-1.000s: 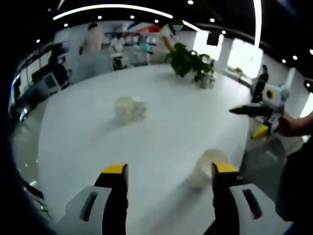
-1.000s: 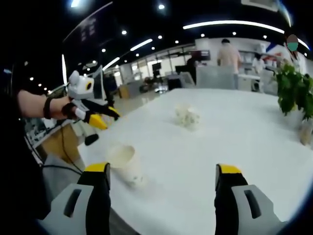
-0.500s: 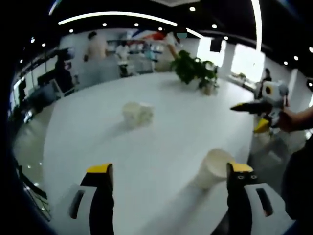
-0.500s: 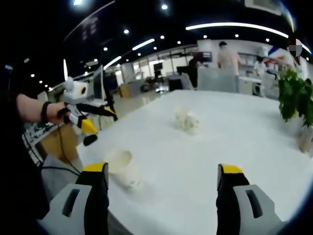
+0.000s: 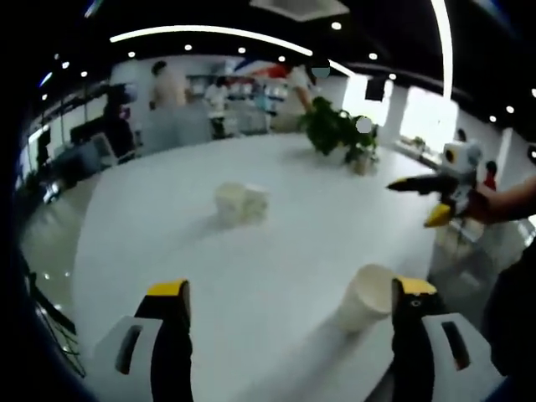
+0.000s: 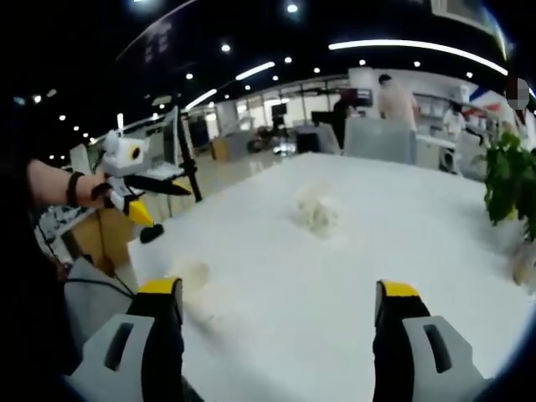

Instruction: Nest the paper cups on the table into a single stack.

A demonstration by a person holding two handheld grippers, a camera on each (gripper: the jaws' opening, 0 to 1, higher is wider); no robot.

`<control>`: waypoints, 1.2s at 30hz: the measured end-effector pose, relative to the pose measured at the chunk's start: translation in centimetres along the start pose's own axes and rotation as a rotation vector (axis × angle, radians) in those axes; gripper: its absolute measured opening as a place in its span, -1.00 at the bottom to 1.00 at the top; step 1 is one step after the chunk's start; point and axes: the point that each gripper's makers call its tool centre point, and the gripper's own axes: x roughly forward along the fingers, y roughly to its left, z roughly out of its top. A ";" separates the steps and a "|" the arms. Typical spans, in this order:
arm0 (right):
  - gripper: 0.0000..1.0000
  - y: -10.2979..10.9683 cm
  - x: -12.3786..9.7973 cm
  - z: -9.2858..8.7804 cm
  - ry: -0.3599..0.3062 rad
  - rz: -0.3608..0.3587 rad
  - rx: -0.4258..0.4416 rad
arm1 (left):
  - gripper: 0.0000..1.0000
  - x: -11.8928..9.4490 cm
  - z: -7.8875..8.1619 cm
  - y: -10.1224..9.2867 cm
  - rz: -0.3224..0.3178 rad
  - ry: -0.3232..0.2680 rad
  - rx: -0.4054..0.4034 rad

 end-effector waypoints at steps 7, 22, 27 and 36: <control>0.86 -2.8 2.2 1.7 -0.020 -0.004 -0.004 | 1.00 -0.2 0.1 0.5 0.021 -0.004 -0.006; 1.00 -6.1 6.7 2.6 0.031 0.041 -0.094 | 1.00 0.2 0.8 0.8 0.057 -0.025 -0.022; 1.00 -7.3 8.7 2.9 0.042 0.056 -0.107 | 1.00 0.8 0.1 0.6 0.069 0.006 -0.011; 0.99 -8.5 11.6 3.1 0.059 0.090 -0.131 | 1.00 1.1 -0.5 0.5 0.074 0.010 -0.038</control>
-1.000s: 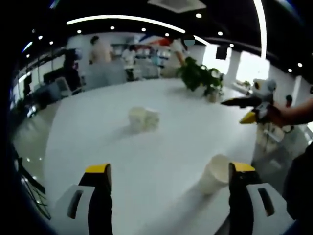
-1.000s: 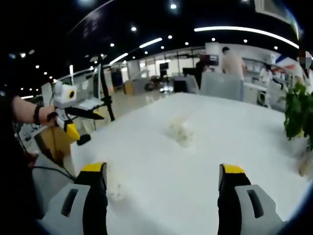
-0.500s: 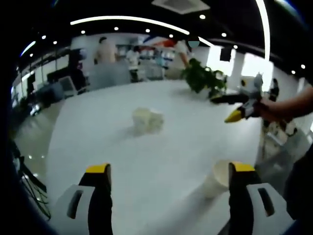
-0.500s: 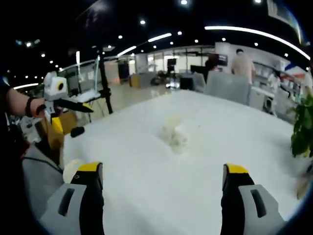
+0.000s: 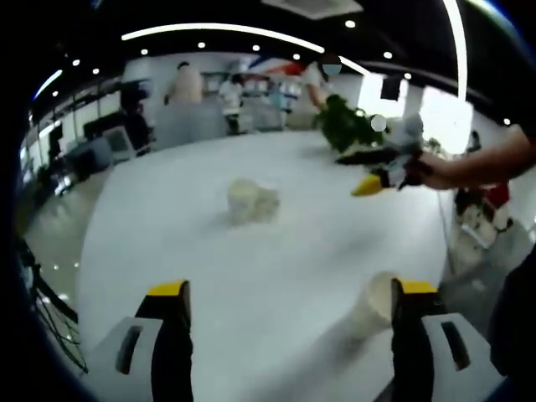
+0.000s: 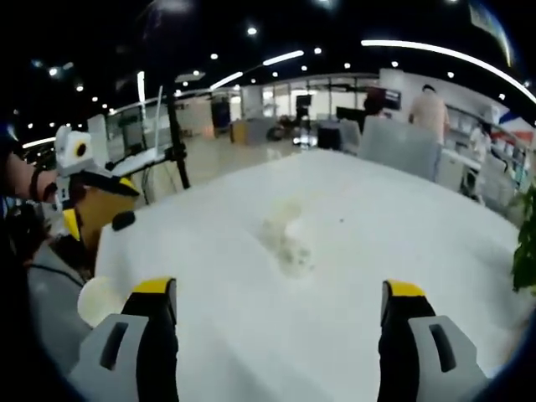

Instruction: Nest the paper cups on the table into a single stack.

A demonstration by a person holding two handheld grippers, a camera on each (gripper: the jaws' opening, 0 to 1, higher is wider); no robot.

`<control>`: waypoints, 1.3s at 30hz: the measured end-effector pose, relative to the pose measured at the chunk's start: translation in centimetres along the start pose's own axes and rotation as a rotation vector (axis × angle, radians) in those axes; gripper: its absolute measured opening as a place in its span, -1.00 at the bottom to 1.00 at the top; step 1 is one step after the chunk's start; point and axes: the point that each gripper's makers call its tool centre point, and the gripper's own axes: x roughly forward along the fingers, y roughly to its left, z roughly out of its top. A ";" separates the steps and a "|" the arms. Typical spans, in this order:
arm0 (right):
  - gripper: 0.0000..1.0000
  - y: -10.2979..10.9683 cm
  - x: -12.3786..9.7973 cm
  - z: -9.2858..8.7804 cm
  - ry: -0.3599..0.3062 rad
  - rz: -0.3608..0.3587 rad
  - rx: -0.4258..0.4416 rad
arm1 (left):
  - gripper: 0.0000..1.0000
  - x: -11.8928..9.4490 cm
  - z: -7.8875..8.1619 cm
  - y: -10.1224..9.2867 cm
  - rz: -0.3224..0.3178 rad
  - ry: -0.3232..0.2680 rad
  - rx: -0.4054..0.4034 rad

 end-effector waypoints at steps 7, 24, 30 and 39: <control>0.95 -1.2 3.0 0.0 0.021 0.020 -0.009 | 1.00 0.4 -0.2 0.3 0.011 0.002 -0.024; 0.73 -2.7 8.0 0.0 0.053 0.072 -0.036 | 0.96 0.7 -0.5 0.5 0.036 0.001 -0.032; 0.65 -3.4 9.6 0.0 0.053 0.072 -0.021 | 0.96 0.5 -0.8 0.4 0.051 0.007 -0.025; 0.48 -2.7 10.7 0.6 0.054 0.077 0.037 | 0.93 0.4 -1.6 0.4 0.060 0.020 -0.047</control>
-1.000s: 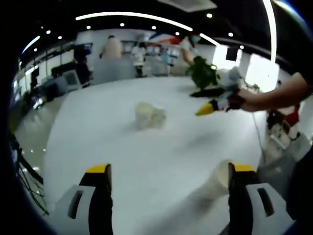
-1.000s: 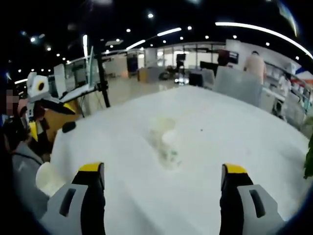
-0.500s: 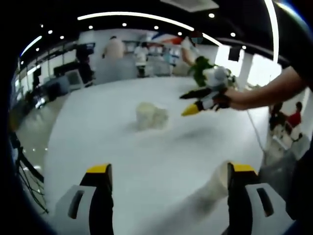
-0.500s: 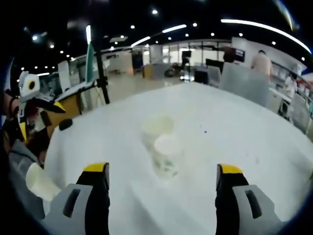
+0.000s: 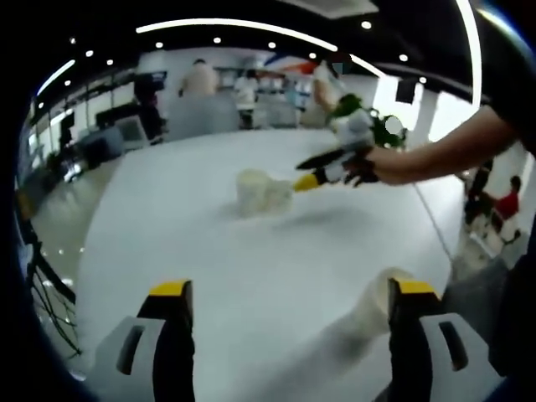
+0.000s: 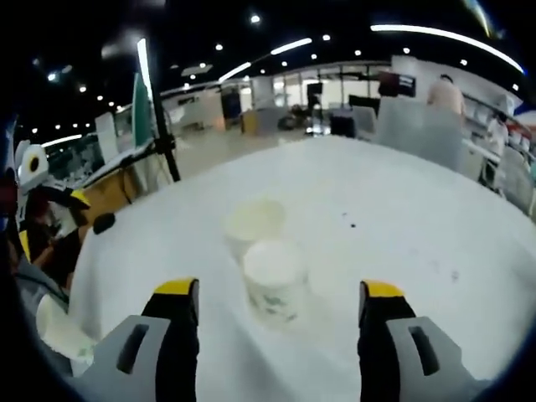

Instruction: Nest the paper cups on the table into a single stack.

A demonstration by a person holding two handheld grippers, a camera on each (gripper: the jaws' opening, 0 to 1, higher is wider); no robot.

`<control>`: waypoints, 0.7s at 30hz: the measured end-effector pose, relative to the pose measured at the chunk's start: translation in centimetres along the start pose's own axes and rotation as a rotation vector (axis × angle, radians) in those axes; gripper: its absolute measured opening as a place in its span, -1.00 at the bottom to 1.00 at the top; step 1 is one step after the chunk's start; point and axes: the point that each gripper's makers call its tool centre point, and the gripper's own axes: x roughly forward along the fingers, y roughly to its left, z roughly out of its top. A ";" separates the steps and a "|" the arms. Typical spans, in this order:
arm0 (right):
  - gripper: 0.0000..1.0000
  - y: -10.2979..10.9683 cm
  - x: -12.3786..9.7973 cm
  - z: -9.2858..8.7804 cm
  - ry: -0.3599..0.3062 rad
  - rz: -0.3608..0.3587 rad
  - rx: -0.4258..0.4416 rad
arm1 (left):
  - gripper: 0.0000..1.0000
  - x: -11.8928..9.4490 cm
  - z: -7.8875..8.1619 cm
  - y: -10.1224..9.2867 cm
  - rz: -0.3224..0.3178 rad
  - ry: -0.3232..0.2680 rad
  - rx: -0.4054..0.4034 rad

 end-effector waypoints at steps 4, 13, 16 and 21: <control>0.38 0.0 0.5 -0.2 0.008 -0.001 0.002 | 0.94 -0.1 0.1 0.0 0.004 -0.004 -0.009; 0.17 0.9 1.8 -0.4 0.018 0.025 -0.028 | 0.93 -0.6 0.0 0.1 0.023 -0.015 -0.015; 0.13 0.7 2.5 -0.6 0.030 0.026 -0.033 | 0.97 -0.5 -0.3 0.1 0.022 -0.008 -0.017; 0.08 0.3 2.8 -0.1 0.019 0.014 -0.006 | 0.96 -0.7 -0.4 0.1 0.027 -0.002 -0.026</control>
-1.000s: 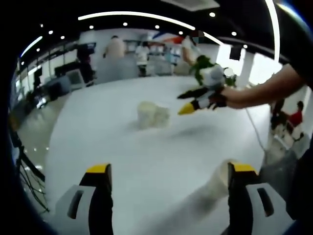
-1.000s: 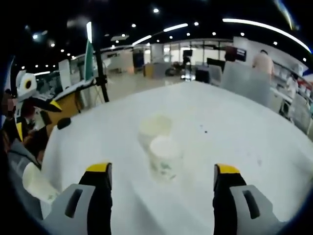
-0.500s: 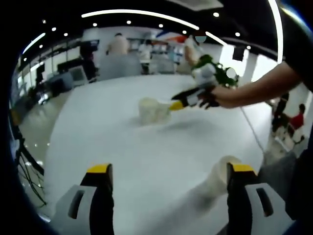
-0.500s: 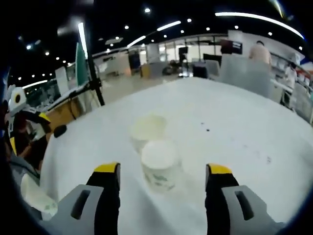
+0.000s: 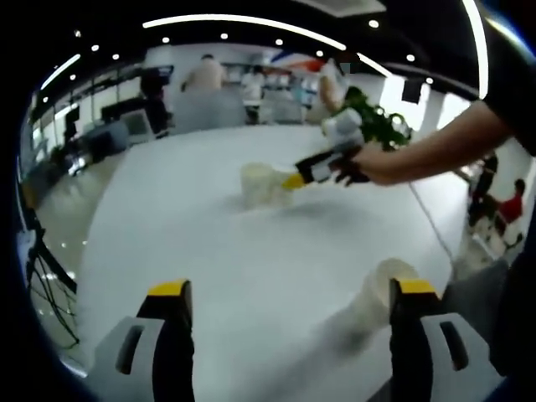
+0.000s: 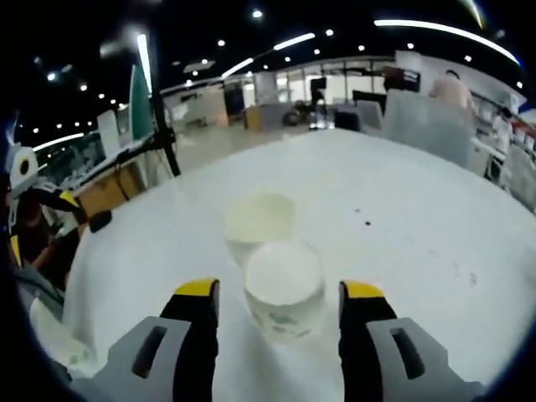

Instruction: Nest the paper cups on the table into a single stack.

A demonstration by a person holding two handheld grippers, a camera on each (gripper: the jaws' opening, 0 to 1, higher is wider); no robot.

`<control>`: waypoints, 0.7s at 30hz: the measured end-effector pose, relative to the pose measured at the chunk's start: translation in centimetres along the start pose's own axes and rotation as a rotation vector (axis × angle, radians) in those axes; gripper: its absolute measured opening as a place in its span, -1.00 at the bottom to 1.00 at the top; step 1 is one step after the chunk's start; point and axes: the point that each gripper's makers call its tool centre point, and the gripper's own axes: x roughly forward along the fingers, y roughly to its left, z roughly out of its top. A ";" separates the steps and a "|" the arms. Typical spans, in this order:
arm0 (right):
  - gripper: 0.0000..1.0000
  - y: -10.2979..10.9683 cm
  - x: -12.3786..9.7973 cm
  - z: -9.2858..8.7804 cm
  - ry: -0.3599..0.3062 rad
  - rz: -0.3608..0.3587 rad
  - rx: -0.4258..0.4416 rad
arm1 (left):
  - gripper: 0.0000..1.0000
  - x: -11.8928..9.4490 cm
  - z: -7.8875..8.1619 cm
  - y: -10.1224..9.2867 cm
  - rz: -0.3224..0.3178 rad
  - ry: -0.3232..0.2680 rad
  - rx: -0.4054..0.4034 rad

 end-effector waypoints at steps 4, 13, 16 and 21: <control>0.00 -0.1 0.3 -0.3 0.012 0.004 -0.006 | 0.95 0.0 0.1 0.1 0.005 0.000 -0.002; -0.13 -1.4 1.3 -0.8 0.018 -0.008 -0.001 | 0.95 0.1 -0.9 -0.3 0.002 0.030 0.009; -0.17 -1.3 1.5 -0.8 0.013 0.001 -0.001 | 0.94 0.0 -1.1 -0.1 0.007 0.032 0.003; -0.23 -1.2 1.6 -0.9 0.013 0.009 -0.016 | 0.93 -0.3 -1.0 0.4 0.019 0.029 0.004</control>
